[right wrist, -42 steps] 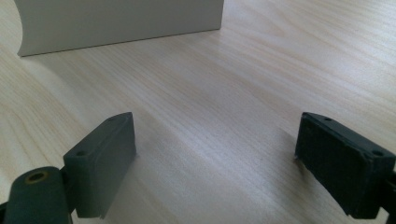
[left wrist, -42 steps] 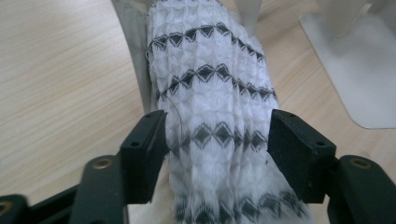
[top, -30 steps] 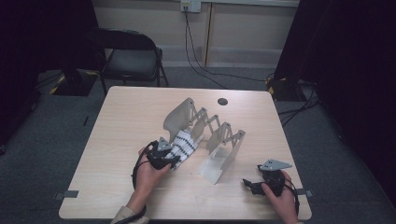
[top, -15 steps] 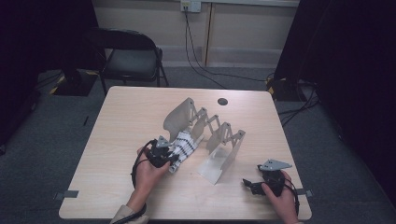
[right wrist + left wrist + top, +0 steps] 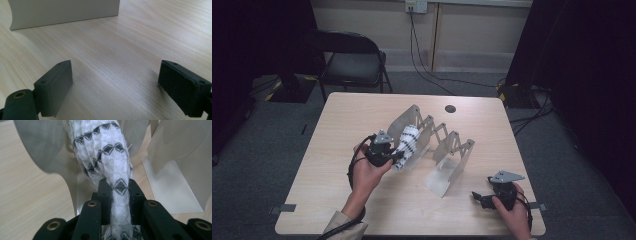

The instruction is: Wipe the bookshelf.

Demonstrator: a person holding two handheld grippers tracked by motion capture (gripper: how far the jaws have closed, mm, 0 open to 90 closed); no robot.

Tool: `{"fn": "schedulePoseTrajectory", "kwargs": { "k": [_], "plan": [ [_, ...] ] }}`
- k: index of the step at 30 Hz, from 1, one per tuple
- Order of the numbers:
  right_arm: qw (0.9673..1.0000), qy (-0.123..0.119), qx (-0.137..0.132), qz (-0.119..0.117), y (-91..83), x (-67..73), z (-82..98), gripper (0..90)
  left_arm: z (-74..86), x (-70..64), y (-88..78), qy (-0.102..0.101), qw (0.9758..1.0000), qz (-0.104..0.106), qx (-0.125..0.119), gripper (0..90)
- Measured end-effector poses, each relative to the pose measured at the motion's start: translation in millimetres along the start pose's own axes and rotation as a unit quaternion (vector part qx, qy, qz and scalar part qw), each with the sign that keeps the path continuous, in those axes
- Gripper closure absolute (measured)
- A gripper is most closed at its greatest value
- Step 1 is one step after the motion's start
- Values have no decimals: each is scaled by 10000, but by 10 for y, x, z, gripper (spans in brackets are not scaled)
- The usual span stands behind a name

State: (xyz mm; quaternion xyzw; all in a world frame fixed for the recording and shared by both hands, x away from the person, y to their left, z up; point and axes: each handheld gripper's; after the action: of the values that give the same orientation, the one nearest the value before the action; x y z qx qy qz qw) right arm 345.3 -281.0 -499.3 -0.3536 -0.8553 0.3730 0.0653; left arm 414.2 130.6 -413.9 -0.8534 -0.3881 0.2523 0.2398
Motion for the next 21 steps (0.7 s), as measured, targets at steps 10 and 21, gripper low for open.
{"fn": "schedulePoseTrajectory", "kwargs": {
  "k": [10, 21],
  "plan": [
    [10000, 0, 0, -1, 0, 0, 0, 115, -412, -91, -173, 212, 9993, -28, -296, 764],
    [10000, 0, -1, -2, 0, 0, 0, 115, -359, 16, -44, -129, 9997, -162, -130, 763]
  ]
}}
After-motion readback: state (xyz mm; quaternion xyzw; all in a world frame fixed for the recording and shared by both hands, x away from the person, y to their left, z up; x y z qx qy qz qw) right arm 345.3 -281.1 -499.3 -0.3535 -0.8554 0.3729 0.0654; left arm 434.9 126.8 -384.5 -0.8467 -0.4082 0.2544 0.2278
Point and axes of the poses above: each handheld gripper's, and its own axes: y roughly forward along the jaws, z roughly out of its underside, x roughly to its left, and after that the axes turned 12 degrees about -y, right-handed
